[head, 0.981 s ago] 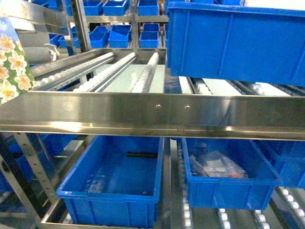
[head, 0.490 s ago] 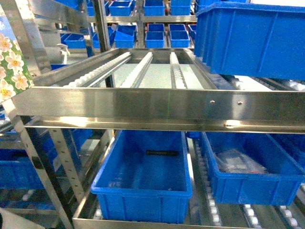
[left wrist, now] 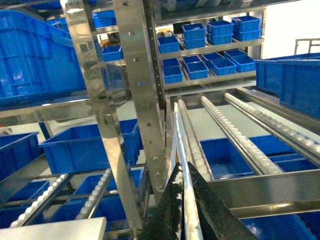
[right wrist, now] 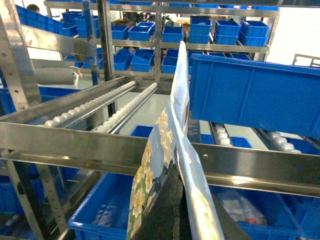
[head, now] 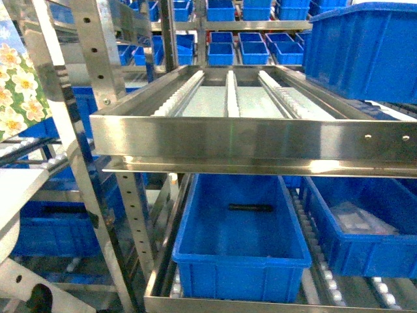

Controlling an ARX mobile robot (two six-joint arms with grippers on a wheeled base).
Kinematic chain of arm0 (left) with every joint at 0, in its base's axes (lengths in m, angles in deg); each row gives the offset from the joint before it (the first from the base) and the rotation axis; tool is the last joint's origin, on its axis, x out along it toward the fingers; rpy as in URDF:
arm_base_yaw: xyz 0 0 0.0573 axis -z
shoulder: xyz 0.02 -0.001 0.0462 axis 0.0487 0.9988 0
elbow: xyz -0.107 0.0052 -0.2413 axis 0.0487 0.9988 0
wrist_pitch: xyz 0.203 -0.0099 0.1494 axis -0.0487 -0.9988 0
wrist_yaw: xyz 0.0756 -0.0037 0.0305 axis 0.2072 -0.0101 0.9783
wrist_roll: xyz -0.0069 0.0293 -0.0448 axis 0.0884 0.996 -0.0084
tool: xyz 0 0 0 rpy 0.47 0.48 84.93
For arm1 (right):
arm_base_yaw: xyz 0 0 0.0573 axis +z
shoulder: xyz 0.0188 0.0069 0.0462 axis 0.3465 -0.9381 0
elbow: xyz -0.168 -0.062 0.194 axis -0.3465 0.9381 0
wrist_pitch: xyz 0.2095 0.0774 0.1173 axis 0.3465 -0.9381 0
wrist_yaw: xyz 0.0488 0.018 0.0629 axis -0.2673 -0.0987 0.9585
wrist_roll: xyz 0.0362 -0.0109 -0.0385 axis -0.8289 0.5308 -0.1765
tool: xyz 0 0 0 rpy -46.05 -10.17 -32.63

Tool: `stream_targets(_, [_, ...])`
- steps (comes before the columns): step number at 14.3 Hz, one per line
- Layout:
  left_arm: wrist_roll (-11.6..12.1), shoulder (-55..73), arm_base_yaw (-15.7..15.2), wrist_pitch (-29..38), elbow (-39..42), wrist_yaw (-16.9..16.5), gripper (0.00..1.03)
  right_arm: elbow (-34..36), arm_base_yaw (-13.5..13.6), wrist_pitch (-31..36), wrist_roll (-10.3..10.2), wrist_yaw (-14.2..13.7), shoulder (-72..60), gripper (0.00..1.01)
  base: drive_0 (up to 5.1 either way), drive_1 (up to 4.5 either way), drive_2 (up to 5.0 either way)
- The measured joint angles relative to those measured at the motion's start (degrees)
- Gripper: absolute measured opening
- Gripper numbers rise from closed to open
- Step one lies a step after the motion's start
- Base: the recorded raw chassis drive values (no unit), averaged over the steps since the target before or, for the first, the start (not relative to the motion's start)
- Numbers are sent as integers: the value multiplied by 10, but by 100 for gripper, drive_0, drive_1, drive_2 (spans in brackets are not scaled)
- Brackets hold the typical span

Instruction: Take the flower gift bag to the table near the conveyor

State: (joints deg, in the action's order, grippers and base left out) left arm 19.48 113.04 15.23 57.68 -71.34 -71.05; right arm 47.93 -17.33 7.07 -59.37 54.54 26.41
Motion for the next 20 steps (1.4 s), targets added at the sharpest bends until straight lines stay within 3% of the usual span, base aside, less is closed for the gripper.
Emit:
stream_targets(7, [0,0,0,0,0,0,2,0,0,0,0,0,0,2,-488,253,253])
stream_targets(20, [0,0,0,0,0,-1,2,0,0,0,0,0,0,2,-455,101,394])
